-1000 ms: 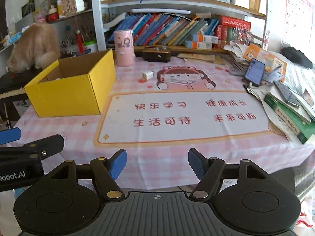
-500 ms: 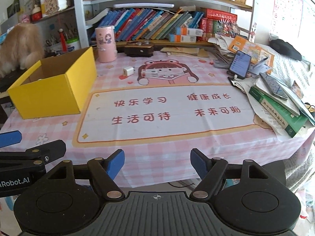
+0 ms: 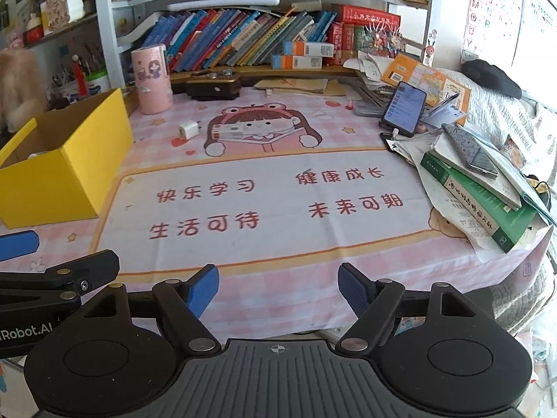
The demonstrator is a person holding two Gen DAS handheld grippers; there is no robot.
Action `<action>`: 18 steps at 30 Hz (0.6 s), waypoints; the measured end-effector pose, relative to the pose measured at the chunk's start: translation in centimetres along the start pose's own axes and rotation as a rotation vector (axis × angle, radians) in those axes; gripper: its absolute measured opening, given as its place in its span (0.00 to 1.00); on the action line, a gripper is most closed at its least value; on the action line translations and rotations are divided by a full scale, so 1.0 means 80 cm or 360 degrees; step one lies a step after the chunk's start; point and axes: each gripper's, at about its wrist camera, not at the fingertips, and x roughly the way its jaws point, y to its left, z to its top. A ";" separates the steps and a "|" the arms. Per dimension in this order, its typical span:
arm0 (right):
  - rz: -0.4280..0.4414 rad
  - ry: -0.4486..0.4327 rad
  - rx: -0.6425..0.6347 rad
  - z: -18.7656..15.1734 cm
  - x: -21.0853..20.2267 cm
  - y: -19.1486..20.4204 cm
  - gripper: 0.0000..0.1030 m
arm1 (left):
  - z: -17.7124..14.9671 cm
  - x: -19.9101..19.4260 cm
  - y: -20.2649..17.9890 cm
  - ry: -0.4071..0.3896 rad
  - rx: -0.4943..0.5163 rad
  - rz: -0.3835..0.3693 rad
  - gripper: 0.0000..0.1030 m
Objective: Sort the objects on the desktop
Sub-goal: 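Withdraw both tools from the box and move toward the charger and small box, then grasp the white charger plug with the left gripper while the right grasps the small cat-printed box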
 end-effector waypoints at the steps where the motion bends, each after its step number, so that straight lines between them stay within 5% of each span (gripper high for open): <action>1: 0.0001 0.0005 -0.0004 0.003 0.005 -0.004 0.75 | 0.004 0.007 -0.004 0.0006 -0.0005 0.0002 0.98; 9: 0.0046 0.0041 -0.0036 0.043 0.049 -0.040 0.75 | 0.039 0.057 -0.032 0.0020 -0.0047 0.0040 0.98; 18: 0.0204 0.0061 -0.0114 0.095 0.111 -0.065 0.75 | 0.089 0.109 -0.038 -0.0025 -0.0157 0.0248 0.97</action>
